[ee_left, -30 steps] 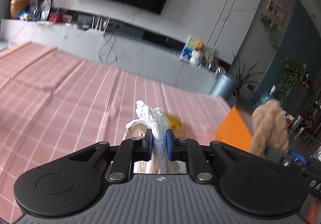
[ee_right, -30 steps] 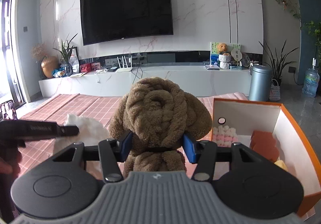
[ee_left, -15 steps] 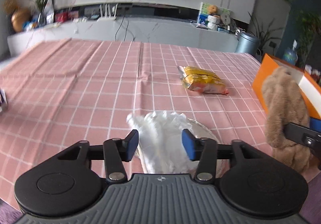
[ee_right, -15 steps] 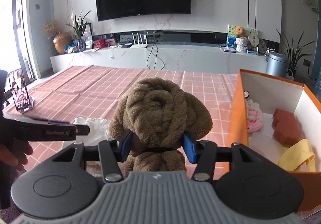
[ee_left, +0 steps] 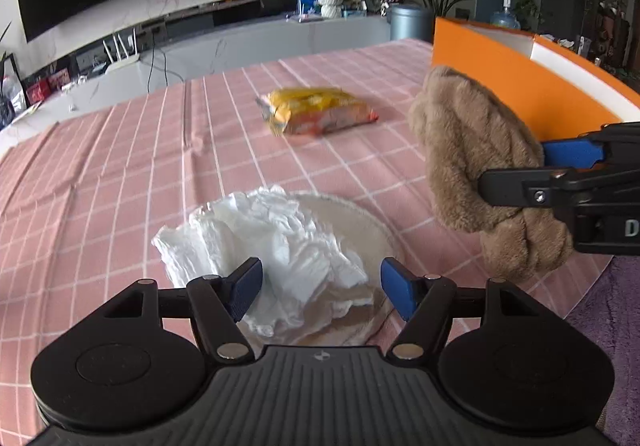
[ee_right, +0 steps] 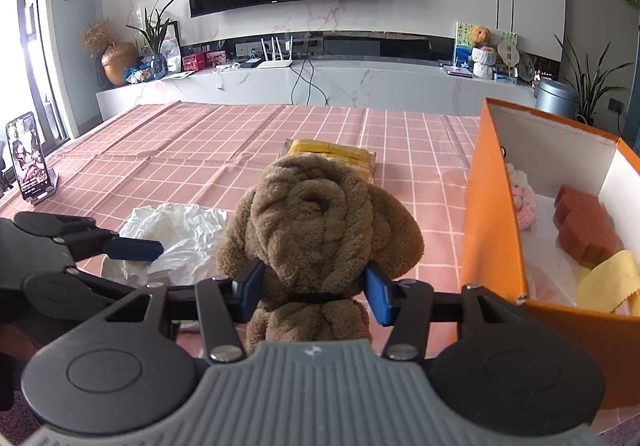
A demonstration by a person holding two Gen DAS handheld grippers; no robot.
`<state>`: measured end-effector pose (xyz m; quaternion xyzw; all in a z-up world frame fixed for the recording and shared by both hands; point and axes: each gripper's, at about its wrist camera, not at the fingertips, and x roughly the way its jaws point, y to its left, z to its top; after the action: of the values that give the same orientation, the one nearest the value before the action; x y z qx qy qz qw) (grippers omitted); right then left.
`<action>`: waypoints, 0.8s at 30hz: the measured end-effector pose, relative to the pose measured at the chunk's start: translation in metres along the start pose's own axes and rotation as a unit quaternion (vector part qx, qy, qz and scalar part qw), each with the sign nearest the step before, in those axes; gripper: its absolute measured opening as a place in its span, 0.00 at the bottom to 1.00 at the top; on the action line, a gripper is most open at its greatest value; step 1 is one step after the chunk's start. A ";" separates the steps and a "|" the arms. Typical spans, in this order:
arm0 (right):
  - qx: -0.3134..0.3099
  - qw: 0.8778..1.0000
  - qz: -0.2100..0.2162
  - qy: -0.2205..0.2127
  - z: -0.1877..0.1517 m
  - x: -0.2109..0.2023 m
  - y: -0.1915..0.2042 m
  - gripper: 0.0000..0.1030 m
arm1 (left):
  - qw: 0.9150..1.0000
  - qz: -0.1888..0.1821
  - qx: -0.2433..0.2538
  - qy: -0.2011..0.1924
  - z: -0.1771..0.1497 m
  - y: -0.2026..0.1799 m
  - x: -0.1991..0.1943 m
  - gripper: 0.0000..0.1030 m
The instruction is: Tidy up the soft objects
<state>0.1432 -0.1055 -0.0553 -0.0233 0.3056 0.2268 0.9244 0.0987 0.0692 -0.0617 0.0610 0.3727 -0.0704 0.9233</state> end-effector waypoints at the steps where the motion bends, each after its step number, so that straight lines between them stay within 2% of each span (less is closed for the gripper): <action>1: -0.002 1.000 0.001 0.002 -0.002 0.001 0.000 0.51 | 1.000 0.003 -0.005 0.001 -0.001 0.001 0.002 0.77; 3: -0.004 1.000 0.003 0.009 -0.005 0.006 0.000 0.51 | 1.000 -0.001 -0.022 0.000 -0.002 0.006 0.003 0.74; 5: -0.004 1.000 0.003 0.018 -0.008 0.011 0.000 0.51 | 0.999 -0.003 -0.034 -0.002 -0.003 0.010 0.003 0.60; 9: -0.006 1.000 0.002 0.027 -0.014 0.021 0.000 0.52 | 0.999 -0.007 -0.041 -0.003 -0.005 0.013 0.003 0.51; 14: -0.013 0.999 0.003 0.036 -0.021 0.029 -0.003 0.52 | 0.998 0.000 -0.057 -0.013 -0.006 0.016 -0.001 0.33; 19: 0.001 0.999 0.003 0.035 -0.023 0.028 -0.007 0.51 | 0.996 0.017 -0.073 -0.047 0.003 0.017 -0.021 0.27; 24: -0.006 1.000 0.000 0.000 -0.011 0.010 -0.004 0.51 | 0.993 0.025 -0.070 -0.096 0.023 0.013 -0.046 0.27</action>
<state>0.1460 -0.1072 -0.0701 -0.0290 0.3047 0.2291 0.9241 0.0832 0.0822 -0.0124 -0.0012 0.2851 -0.0270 0.9581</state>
